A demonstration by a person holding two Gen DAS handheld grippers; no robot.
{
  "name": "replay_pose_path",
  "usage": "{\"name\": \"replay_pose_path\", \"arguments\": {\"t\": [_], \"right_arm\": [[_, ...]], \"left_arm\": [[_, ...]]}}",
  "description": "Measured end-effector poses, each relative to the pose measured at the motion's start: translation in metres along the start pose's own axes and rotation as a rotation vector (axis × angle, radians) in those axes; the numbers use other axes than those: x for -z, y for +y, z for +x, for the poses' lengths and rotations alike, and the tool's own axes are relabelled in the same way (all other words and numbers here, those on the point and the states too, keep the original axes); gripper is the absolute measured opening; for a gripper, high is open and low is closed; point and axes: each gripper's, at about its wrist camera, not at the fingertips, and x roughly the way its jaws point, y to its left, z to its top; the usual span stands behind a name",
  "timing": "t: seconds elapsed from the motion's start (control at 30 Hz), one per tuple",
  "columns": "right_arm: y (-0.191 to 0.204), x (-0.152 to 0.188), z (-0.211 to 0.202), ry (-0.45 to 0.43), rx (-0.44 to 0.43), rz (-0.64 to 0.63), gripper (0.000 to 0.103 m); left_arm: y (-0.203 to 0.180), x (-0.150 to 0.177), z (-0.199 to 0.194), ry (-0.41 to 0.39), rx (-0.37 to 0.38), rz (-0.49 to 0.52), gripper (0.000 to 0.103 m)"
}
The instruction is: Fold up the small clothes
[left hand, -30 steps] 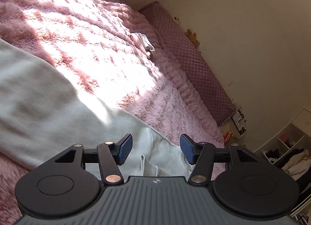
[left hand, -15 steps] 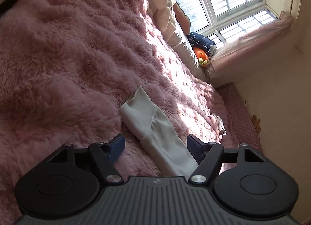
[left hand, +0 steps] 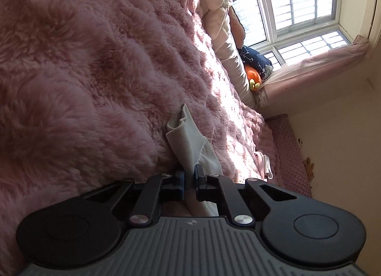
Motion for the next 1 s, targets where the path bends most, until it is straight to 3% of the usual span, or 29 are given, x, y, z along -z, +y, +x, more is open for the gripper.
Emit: {"name": "replay_pose_path", "arguments": {"t": [0.2,0.4,0.5,0.63,0.77,1.0], "right_arm": [[-0.010,0.002,-0.008,-0.004,0.005,0.024,0.044],[-0.038,0.009,-0.027,-0.004,0.028,0.066,0.044],[-0.057,0.014,-0.043,-0.008,0.041,0.105,0.044],[-0.084,0.021,-0.067,-0.020,0.057,0.166,0.044],[-0.110,0.028,-0.092,-0.038,0.079,0.216,0.045],[-0.149,0.051,-0.121,-0.040,0.114,0.277,0.048]], "left_arm": [[-0.024,-0.002,-0.009,0.007,0.110,-0.009,0.007],[-0.087,0.009,-0.008,0.044,0.265,0.061,0.007],[-0.129,0.030,-0.009,0.089,0.371,0.116,0.007],[-0.184,0.072,-0.007,0.168,0.492,0.196,0.007],[-0.234,0.137,-0.005,0.280,0.601,0.281,0.007],[-0.268,0.256,0.006,0.470,0.673,0.363,0.007]]}}
